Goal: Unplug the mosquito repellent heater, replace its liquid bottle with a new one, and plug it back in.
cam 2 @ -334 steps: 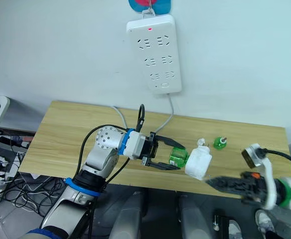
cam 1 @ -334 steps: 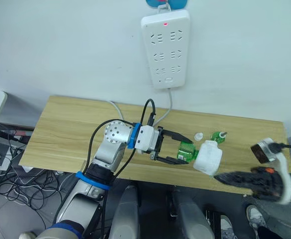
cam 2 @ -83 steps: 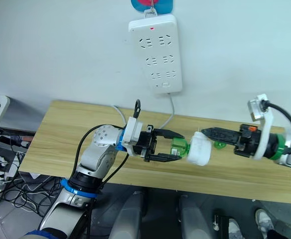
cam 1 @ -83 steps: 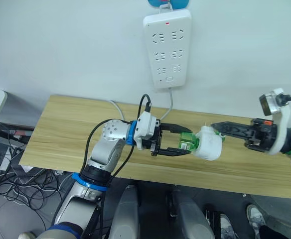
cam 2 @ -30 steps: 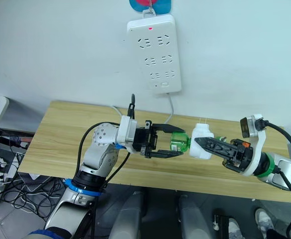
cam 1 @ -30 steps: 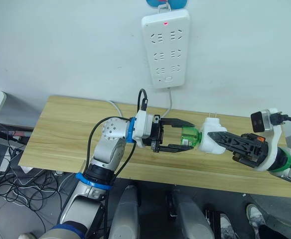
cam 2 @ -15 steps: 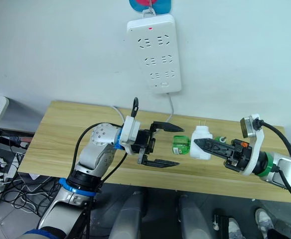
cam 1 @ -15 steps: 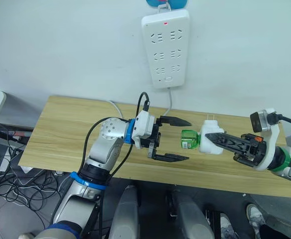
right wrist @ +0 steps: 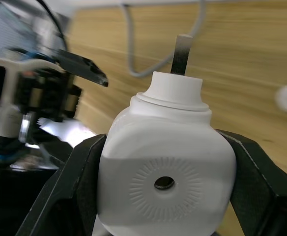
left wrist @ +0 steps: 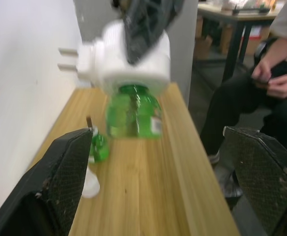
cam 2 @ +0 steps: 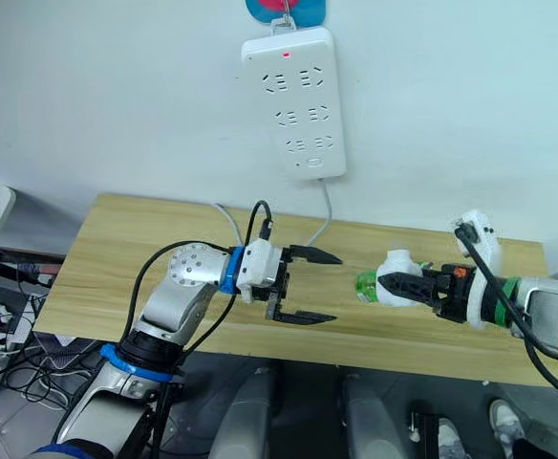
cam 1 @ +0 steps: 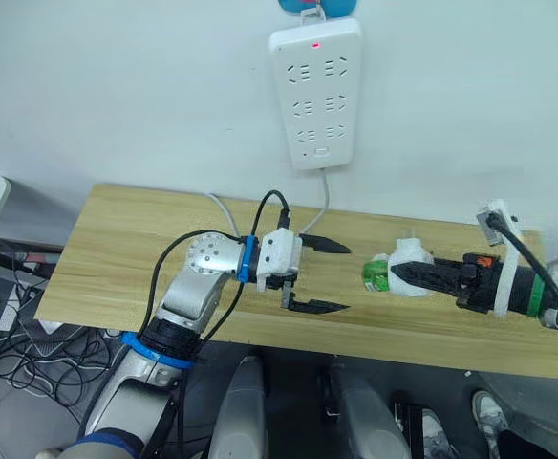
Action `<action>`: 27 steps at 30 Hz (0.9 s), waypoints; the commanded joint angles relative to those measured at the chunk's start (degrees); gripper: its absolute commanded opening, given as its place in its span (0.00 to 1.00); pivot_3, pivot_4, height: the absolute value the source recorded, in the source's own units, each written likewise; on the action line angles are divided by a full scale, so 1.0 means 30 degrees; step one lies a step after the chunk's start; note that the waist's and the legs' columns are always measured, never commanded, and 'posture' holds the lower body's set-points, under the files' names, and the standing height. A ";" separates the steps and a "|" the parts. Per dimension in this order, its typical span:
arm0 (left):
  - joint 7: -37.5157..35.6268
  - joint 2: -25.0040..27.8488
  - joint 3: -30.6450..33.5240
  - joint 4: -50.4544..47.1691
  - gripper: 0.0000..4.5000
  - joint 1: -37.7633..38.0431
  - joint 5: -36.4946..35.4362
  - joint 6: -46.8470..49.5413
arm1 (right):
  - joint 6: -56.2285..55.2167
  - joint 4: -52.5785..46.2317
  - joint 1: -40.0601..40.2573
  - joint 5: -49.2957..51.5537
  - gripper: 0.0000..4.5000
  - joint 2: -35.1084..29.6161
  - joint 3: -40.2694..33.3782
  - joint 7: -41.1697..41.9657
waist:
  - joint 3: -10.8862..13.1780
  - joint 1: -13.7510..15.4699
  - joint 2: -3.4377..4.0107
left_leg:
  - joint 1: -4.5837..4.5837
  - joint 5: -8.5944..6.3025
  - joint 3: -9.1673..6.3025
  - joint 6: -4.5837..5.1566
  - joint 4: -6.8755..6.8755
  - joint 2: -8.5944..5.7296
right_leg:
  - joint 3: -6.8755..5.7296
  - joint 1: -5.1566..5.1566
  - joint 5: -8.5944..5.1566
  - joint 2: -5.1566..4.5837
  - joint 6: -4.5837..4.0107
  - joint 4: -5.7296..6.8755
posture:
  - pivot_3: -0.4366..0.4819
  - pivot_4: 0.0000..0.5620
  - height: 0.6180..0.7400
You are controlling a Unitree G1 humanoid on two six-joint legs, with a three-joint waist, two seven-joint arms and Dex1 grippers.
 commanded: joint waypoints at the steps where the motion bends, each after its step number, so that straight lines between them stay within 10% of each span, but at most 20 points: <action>1: 0.0591 -0.0398 -0.0575 0.0406 1.00 0.0156 0.0999 -0.1562 | -0.0643 -0.1144 -0.0405 0.0465 0.68 -0.0861 0.0304 -0.1523 | 0.0000 0.0001 0.0000 | 0.0000 0.0001 0.0002 -0.0001 -0.0003 -0.0004 | 0.0003 0.0000 0.0000 0.0000 -0.0001 -0.0001 | 0.44 0.65 1.00; 27: 0.4107 -0.4024 -0.2131 0.4067 1.00 -0.1280 0.3786 -0.4549 | -0.5657 -0.6118 -0.1013 0.0465 0.68 -0.2200 0.3575 -0.6082 | -0.0014 -0.0446 0.0015 | -0.0008 0.0012 0.0011 -0.0019 0.0009 -0.0010 | -0.0003 -0.0005 0.0002 -0.0008 -0.0003 0.0012 | 0.40 0.62 1.00</action>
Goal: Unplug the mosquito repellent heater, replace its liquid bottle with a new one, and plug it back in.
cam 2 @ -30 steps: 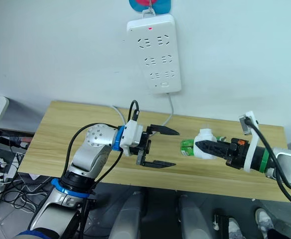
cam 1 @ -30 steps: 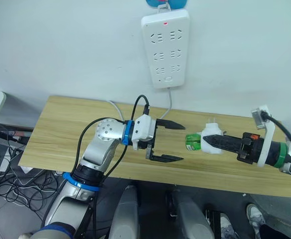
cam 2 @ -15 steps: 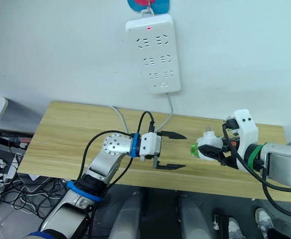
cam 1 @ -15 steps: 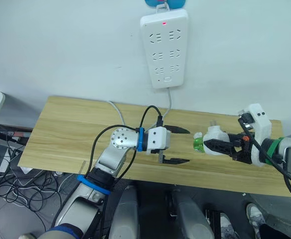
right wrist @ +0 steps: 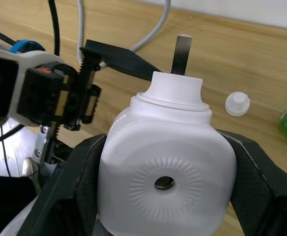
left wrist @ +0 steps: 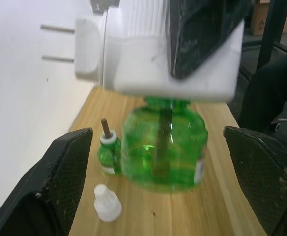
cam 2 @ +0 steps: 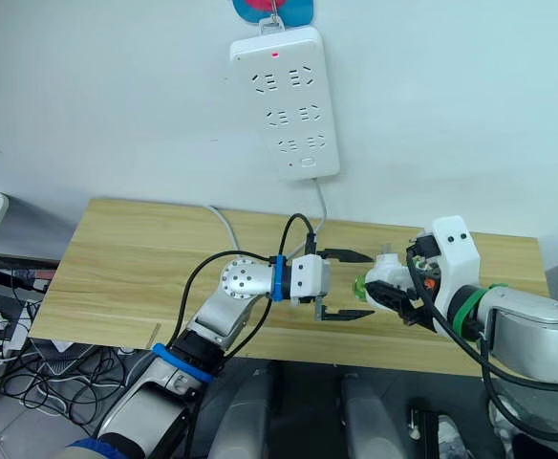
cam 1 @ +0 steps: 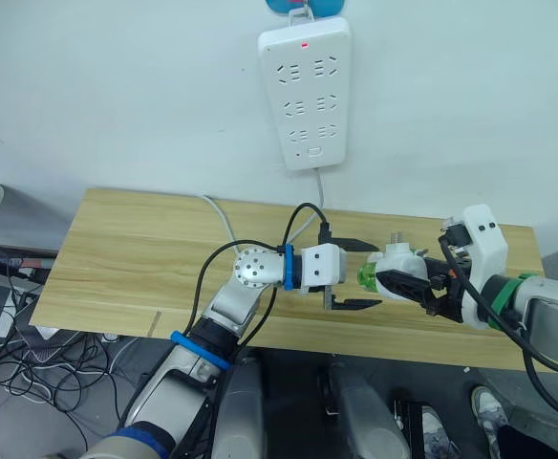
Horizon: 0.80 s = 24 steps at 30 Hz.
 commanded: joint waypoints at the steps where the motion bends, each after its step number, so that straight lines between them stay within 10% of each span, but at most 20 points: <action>1: -0.0014 -0.0257 -0.0366 -0.0073 1.00 -0.0145 0.0025 -0.0630 | -0.0645 -0.0617 -0.0425 0.0440 0.68 -0.0186 0.0012 -0.0122 | -0.0005 -0.0010 0.0006 | 0.0000 0.0000 0.0000 0.0000 0.0000 0.0000 | -0.0001 0.0000 0.0000 0.0000 0.0000 0.0002 | 0.40 0.62 1.00; 5: -0.0098 -0.0128 -0.0480 0.0105 1.00 -0.0194 0.0206 -0.0643 | -0.0794 -0.0496 -0.0811 0.0440 0.68 -0.0193 0.0295 -0.0180 | -0.0008 -0.0013 0.0011 | 0.0001 0.0001 -0.0008 -0.0001 -0.0001 0.0001 | -0.0007 -0.0001 0.0001 0.0001 -0.0001 0.0010 | 0.40 0.62 1.00; 14: 0.0194 -0.0082 -0.0507 0.0373 0.50 -0.0514 0.0382 -0.0511 | -0.0921 -0.0395 -0.1241 0.0440 0.68 -0.0159 0.0854 -0.0254 | -0.0009 -0.0013 0.0012 | 0.0000 0.0000 -0.0005 0.0002 0.0004 0.0000 | -0.0004 -0.0001 0.0002 0.0000 -0.0003 0.0016 | 0.41 0.63 1.00; 24: 0.0136 -0.0213 -0.0142 0.0069 0.50 -0.0229 -0.0378 0.0372 | -0.0406 -0.0172 -0.2216 0.0440 0.68 -0.0118 0.1058 0.0068 | -0.0010 -0.0023 0.0013 | 0.0001 0.0000 -0.0004 0.0001 0.0008 0.0002 | -0.0005 -0.0001 0.0002 -0.0001 -0.0003 0.0026 | 0.40 0.63 1.00</action>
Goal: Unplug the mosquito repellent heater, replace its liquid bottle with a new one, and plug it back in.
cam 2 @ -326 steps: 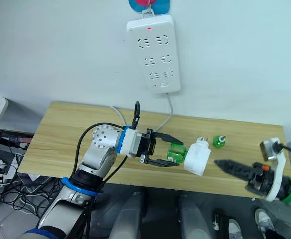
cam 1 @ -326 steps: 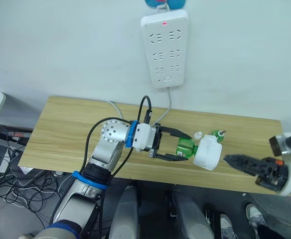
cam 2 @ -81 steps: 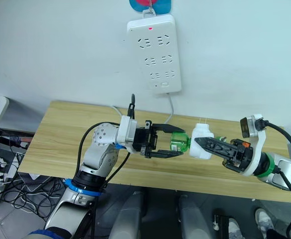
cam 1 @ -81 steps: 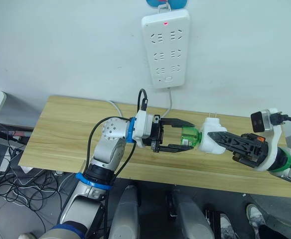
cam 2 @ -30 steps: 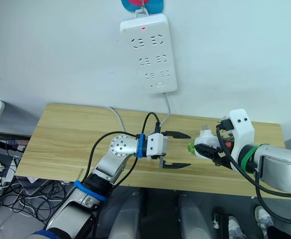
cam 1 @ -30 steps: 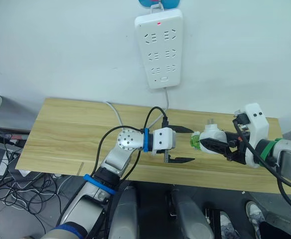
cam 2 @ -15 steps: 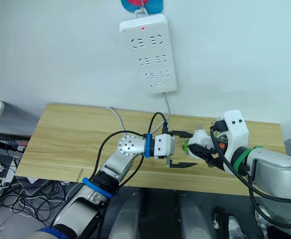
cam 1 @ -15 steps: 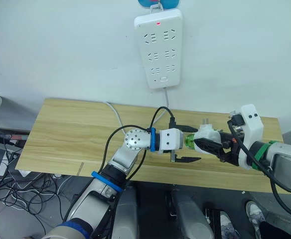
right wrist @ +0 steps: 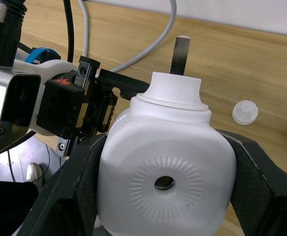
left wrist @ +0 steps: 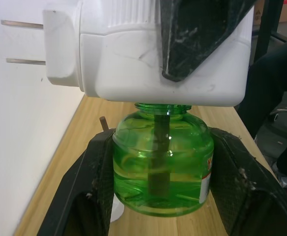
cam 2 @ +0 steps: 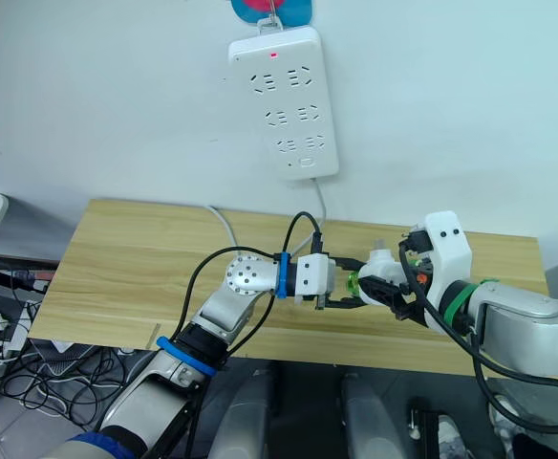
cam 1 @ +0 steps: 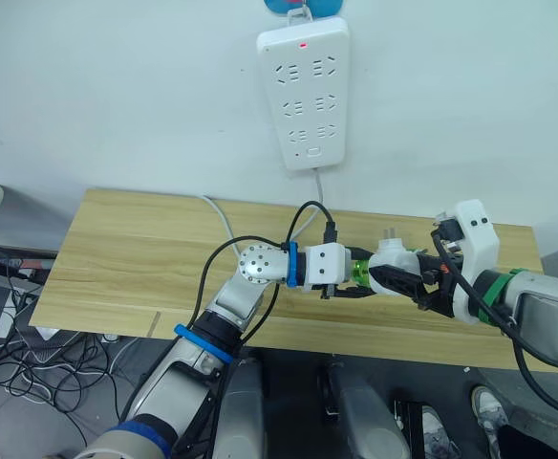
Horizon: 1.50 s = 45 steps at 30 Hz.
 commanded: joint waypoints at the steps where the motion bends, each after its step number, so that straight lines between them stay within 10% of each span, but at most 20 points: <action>1: 0.0044 -0.0385 0.0187 -0.0671 0.50 0.0285 -0.0796 0.0568 | -0.0233 -0.0517 -0.0284 0.0318 0.76 -0.0082 -0.0894 0.0438 | -0.0001 0.0004 0.0000 | 0.0000 0.0000 -0.0004 -0.0001 0.0001 0.0000 | -0.0004 0.0001 0.0000 -0.0001 0.0000 0.0000 | 0.38 0.63 1.00; 4: -0.0051 -0.0568 0.0403 -0.0712 0.50 0.0265 -0.1317 0.0947 | -0.0906 -0.0929 0.0030 0.0318 0.98 0.0000 -0.1809 0.0406 | -0.0005 -0.0013 0.0007 | -0.0001 0.0000 -0.0003 0.0000 0.0000 0.0000 | -0.0003 0.0000 0.0000 -0.0002 0.0000 -0.0001 | 0.36 0.61 1.00; 17: -0.1116 -0.1365 0.2429 0.0583 0.50 -0.0442 -0.4076 0.1953 | -0.5379 -0.6120 0.3616 -0.2396 0.99 0.2882 -0.4820 -0.5334 | -0.0068 -0.0470 0.0044 | -0.0016 0.0006 -0.0021 -0.0008 0.0028 -0.0010 | -0.0029 0.0001 0.0000 0.0000 0.0001 0.0011 | 0.28 0.59 1.00; 26: -0.0647 -0.1928 0.3946 0.0538 0.50 -0.1392 -0.5270 0.2485 | -0.6056 -0.6292 0.2035 -0.9386 0.99 0.9325 0.0366 -0.5828 | -0.0207 -0.0953 0.0039 | 0.0002 0.0016 -0.0014 -0.0018 0.0022 -0.0007 | -0.0015 -0.0011 -0.0002 0.0016 0.0003 0.0040 | 0.31 0.57 1.00; 45: -0.1264 -0.1968 0.3927 -0.2511 0.50 -0.0601 -0.6737 0.5578 | -0.7382 -0.6292 0.1407 -1.8377 0.99 1.2007 0.5032 -0.5665 | -0.0446 -0.0958 0.0051 | 0.0000 0.0016 -0.0025 -0.0018 0.0019 -0.0002 | -0.0019 -0.0015 -0.0001 0.0014 0.0001 0.0065 | 0.32 0.53 1.00</action>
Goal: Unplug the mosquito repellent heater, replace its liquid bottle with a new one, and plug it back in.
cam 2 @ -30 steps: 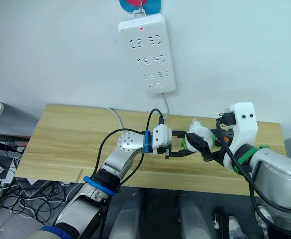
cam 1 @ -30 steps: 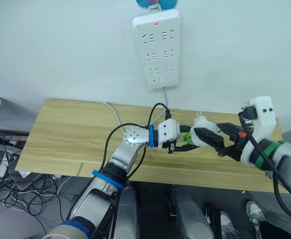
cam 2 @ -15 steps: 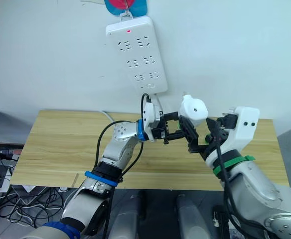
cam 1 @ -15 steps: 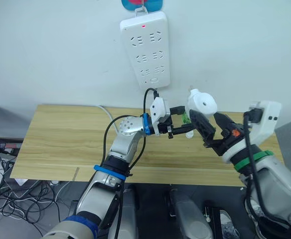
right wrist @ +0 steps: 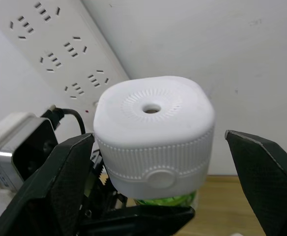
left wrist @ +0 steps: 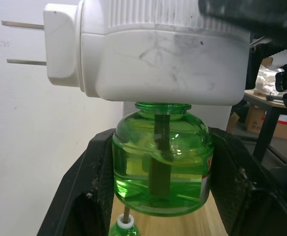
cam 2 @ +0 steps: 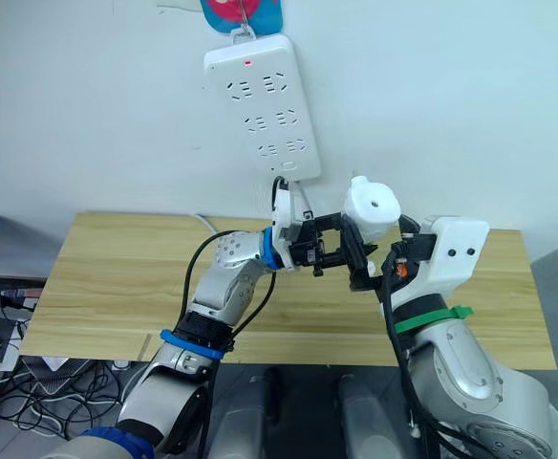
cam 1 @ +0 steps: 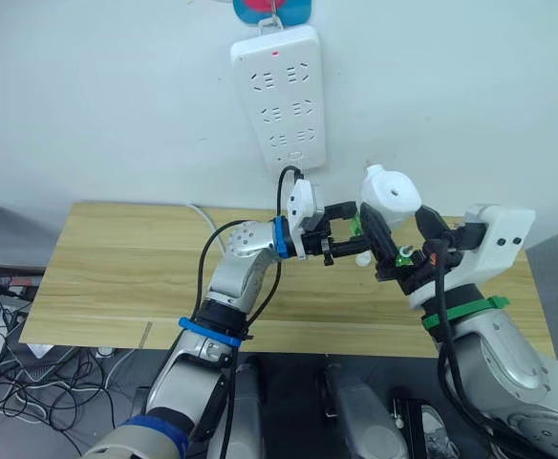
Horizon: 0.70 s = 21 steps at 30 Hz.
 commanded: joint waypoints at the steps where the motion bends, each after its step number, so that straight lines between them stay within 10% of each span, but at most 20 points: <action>1: -0.0237 -0.0173 -0.0092 -0.1422 0.50 0.0260 -0.0731 0.0303 | -0.0012 -0.0751 -0.0309 -0.0811 0.99 0.0610 0.0121 0.0069 | -0.0050 0.0002 0.0008 | 0.0000 0.0000 0.0000 0.0000 0.0000 -0.0001 | 0.0001 0.0000 0.0000 -0.0001 0.0000 0.0002 | 0.32 0.53 1.00; 12: -0.0168 -0.0128 -0.0116 -0.2184 0.50 0.0423 -0.0935 0.1109 | 0.1625 -0.0751 -0.0841 -0.0428 0.99 0.1385 -0.0512 0.0000 | -0.0185 0.0008 -0.0007 | 0.0005 -0.0001 -0.0005 0.0003 0.0008 -0.0004 | 0.0004 0.0000 0.0000 -0.0003 0.0000 0.0028 | 0.33 0.55 1.00; 18: -0.0140 -0.0030 -0.0221 -0.2587 0.50 0.0702 -0.0921 0.1326 | 0.1705 -0.0751 -0.0146 -0.1259 0.67 0.1671 -0.0406 0.0798 | -0.0186 0.0010 -0.0008 | 0.0012 -0.0002 -0.0003 0.0004 0.0009 -0.0006 | 0.0009 -0.0001 0.0000 -0.0004 -0.0001 0.0052 | 0.34 0.56 1.00; 21: -0.0162 0.0032 -0.0288 -0.2816 0.50 0.0865 -0.0907 0.1414 | 0.1471 -0.0751 0.0450 -0.1943 0.67 0.1816 -0.0122 0.1256 | -0.0187 0.0011 -0.0008 | 0.0016 -0.0003 -0.0004 0.0005 0.0009 -0.0005 | 0.0008 -0.0002 0.0000 -0.0004 -0.0001 0.0061 | 0.34 0.56 1.00</action>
